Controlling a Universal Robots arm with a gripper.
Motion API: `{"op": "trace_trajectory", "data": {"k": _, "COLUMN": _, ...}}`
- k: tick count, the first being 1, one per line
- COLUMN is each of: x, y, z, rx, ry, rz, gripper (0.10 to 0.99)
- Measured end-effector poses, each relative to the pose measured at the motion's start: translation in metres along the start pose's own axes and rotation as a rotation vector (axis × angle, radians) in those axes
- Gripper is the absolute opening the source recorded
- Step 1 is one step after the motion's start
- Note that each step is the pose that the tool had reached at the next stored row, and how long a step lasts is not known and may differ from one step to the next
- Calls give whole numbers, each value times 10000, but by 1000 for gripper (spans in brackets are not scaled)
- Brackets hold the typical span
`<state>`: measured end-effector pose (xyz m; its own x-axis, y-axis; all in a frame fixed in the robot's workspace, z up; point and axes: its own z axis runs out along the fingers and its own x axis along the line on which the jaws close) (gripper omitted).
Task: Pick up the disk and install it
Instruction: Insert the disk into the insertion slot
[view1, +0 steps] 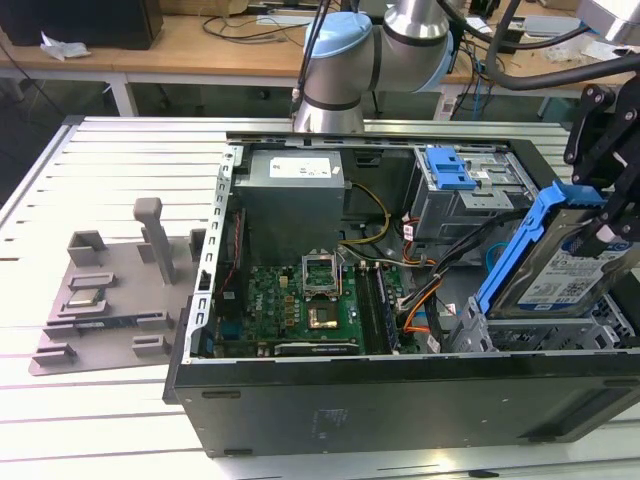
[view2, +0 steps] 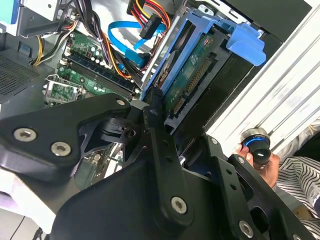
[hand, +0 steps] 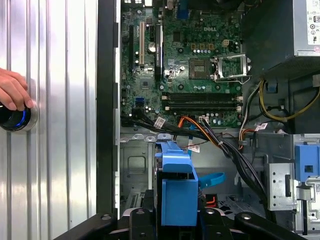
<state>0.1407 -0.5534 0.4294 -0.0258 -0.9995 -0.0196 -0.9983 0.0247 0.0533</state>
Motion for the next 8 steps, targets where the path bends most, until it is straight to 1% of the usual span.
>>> {"op": "trace_trajectory", "data": {"k": 8, "x": 1, "y": -2, "z": 30, "rx": 0, "ry": 1, "rz": 0, "gripper": 365}}
